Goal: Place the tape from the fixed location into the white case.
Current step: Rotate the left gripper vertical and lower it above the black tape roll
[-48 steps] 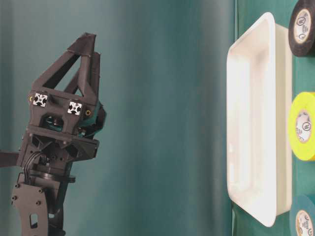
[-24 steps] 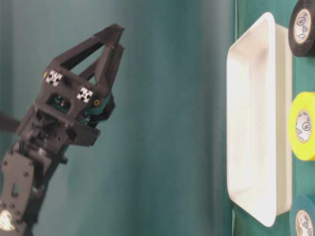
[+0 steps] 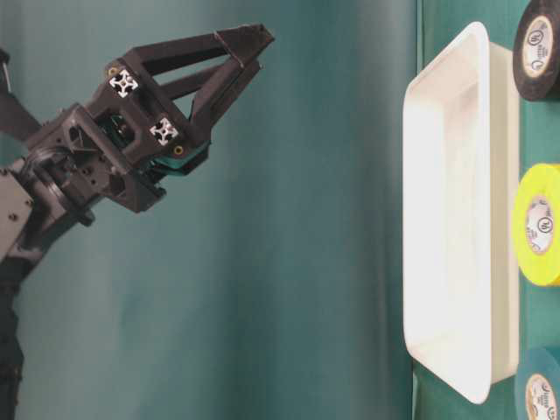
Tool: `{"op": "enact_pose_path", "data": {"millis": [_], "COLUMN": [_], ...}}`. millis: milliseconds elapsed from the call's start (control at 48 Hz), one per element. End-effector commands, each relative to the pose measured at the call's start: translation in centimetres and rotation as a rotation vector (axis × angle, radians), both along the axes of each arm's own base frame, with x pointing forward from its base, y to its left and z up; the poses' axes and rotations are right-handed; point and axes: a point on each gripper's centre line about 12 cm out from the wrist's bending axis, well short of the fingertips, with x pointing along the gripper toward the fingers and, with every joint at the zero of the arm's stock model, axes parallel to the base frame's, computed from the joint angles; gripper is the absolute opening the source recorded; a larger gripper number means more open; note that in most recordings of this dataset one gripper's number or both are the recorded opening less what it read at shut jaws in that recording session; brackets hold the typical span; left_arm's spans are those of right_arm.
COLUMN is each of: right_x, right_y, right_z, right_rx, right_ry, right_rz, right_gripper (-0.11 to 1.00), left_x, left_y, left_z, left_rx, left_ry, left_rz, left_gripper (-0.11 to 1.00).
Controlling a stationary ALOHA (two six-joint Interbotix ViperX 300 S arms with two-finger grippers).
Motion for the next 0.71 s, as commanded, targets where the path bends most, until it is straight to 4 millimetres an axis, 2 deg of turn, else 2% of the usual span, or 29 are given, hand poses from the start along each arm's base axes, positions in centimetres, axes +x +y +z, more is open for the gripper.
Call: {"op": "enact_pose_path", "data": {"millis": [0,250,687], "right_x": [0.29,0.41,0.44], "right_y": [-0.03,0.00,0.00], "right_z": [0.82,0.68,0.66], "right_rx": [0.001,0.000,0.000], "right_ry": [-0.018,-0.012,-0.012], "right_rz": [-0.002,0.000,0.000], "right_gripper": [0.00,0.00,0.00], "left_x": [0.02,0.76,0.69], "left_y": [0.10,0.17,0.20], "left_z": [2.28,2.84,2.80], "left_rx": [0.015,0.017,0.019], "left_ry": [-0.006,0.023,0.059], "left_rz": [-0.010,-0.016,-0.018], "left_gripper": [0.95,0.95,0.95]}}
